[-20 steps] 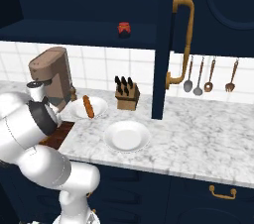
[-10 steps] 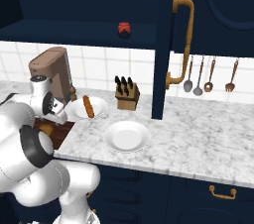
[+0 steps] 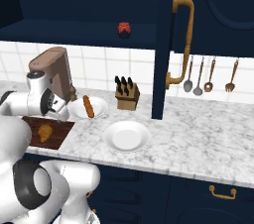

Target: From the different types of pastries on the counter, select a croissant and place it on the cutting board. Then retrieve a jar of jam from the cabinet and place it alongside the croissant on the cutting board.

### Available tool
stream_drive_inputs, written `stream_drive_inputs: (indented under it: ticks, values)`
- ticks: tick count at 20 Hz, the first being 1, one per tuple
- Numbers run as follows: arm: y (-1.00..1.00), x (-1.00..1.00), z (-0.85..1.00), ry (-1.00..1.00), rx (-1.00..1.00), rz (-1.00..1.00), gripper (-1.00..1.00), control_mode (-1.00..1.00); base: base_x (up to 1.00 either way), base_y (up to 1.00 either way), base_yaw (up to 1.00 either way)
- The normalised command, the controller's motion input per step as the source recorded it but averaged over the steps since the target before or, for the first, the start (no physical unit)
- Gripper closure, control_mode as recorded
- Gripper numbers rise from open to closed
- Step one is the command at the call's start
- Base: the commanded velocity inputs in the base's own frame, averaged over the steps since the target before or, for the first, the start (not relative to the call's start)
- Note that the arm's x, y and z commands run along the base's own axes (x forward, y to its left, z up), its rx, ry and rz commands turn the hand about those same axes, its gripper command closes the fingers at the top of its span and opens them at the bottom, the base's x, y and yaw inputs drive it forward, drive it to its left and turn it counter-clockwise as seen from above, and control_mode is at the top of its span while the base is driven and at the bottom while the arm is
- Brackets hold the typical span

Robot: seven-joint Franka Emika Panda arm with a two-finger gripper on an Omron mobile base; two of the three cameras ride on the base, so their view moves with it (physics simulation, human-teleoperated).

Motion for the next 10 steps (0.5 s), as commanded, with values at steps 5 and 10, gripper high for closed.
stream_drive_inputs:
  ticks: [5,10]
  values:
    - [-0.09,-0.22,0.29,-0.09,-0.01,-0.05,-1.0,-1.0,0.0,0.0,0.0]
    - [-0.43,-0.12,0.29,-0.07,-0.06,-0.05,-1.0,-1.0,0.0,0.0,0.0]
